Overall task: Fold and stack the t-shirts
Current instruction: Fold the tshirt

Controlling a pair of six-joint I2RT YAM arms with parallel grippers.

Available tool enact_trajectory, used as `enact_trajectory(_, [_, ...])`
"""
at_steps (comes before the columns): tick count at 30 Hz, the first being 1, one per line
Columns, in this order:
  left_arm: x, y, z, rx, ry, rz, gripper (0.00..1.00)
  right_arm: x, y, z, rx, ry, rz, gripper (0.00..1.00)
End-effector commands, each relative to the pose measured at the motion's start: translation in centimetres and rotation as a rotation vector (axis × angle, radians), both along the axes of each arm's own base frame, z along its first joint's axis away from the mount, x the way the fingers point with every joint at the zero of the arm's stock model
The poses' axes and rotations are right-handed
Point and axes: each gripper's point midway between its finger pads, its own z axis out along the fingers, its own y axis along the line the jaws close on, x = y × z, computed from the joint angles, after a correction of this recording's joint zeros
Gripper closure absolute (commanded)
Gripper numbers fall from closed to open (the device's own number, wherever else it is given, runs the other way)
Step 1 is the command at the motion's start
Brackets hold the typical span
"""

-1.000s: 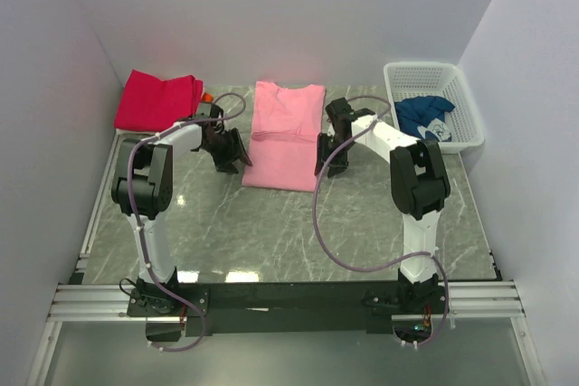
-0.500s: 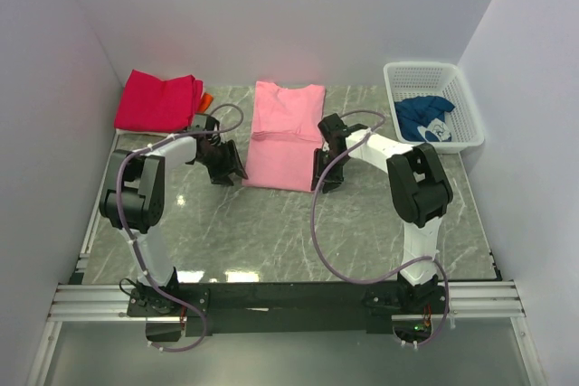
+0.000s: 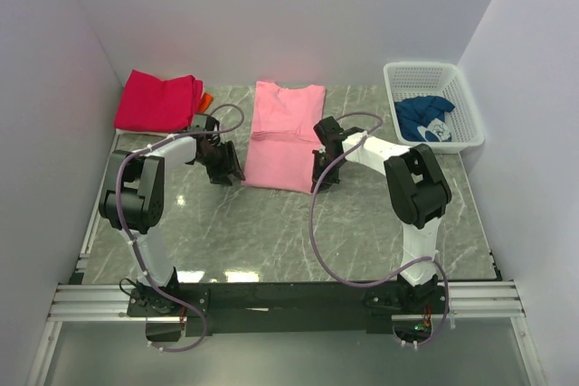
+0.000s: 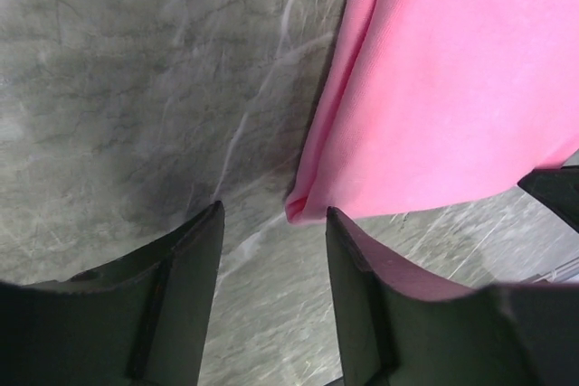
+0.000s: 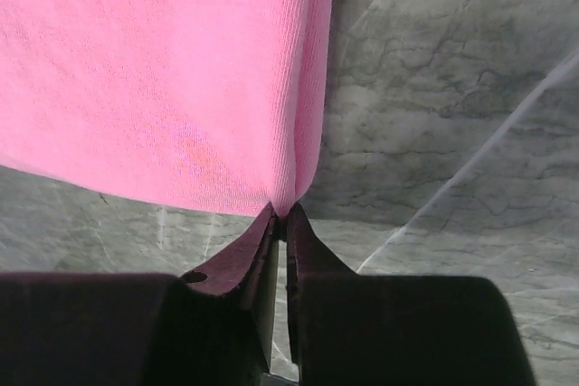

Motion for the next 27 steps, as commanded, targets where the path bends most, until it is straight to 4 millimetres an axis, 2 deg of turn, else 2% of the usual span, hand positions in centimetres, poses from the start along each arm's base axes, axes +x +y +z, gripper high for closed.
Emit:
enact_trajectory(1, [0.3, -0.1, 1.1, 0.008, -0.045, -0.023, 0.46, -0.4, 0.0, 0.0, -0.022, -0.008, -0.003, 0.91])
enact_trajectory(15, [0.0, -1.1, -0.5, 0.009, -0.003, -0.063, 0.55, -1.0, 0.2, -0.1, -0.036, 0.002, -0.018, 0.93])
enact_trajectory(27, [-0.7, -0.6, -2.8, 0.050, 0.047, -0.072, 0.67, -0.9, 0.3, 0.1, -0.044, -0.008, -0.035, 0.95])
